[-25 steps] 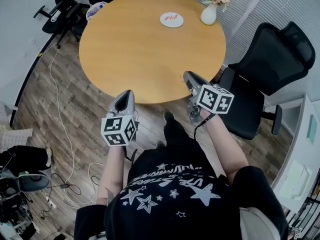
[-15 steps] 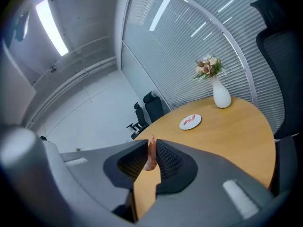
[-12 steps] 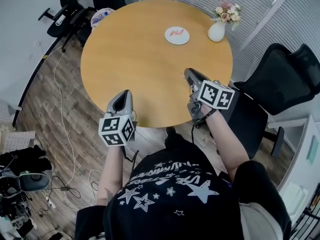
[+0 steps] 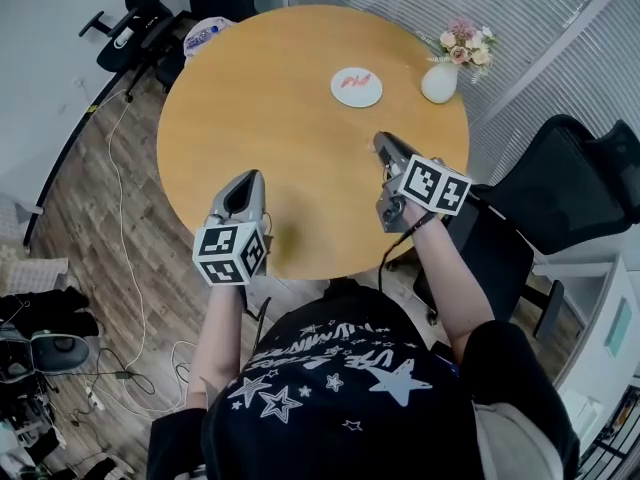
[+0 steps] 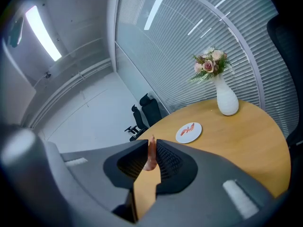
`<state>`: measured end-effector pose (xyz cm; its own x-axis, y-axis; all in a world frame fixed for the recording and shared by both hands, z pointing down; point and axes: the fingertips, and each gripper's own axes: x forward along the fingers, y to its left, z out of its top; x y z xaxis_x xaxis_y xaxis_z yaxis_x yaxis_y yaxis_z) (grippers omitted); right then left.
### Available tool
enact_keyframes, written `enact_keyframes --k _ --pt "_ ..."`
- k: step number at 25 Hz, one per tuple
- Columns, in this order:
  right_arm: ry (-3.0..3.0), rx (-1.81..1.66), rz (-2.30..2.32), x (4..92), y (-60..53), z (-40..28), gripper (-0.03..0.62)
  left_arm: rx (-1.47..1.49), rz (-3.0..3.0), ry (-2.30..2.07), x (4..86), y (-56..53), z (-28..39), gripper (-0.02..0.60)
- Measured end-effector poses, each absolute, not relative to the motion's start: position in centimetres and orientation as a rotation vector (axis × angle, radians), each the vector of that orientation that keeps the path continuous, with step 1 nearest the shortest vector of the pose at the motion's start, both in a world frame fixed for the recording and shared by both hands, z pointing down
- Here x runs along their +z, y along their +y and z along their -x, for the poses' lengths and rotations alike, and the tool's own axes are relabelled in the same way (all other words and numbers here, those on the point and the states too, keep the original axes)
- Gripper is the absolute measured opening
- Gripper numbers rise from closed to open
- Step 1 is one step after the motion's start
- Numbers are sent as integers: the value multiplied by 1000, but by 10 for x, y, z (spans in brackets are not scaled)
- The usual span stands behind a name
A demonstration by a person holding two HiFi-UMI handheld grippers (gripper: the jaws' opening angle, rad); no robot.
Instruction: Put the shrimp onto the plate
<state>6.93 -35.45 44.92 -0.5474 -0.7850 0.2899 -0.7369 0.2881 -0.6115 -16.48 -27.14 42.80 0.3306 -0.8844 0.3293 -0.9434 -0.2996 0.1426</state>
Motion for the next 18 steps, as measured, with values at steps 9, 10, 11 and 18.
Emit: enact_keyframes --k 9,10,11,18 --pt "2467 -1134 1491 464 -410 -79 54 288 -2273 -1642 431 -320 160 0" --pt "2465 -1140 1496 467 -416 -80 54 290 -2271 -1639 432 -325 160 0" --pt "2465 -1146 1501 469 -422 -80 54 293 -2270 -1636 434 -330 159 2" --pt "2490 -1199 1511 493 -463 -76 54 309 -2245 -1624 450 -367 155 1"
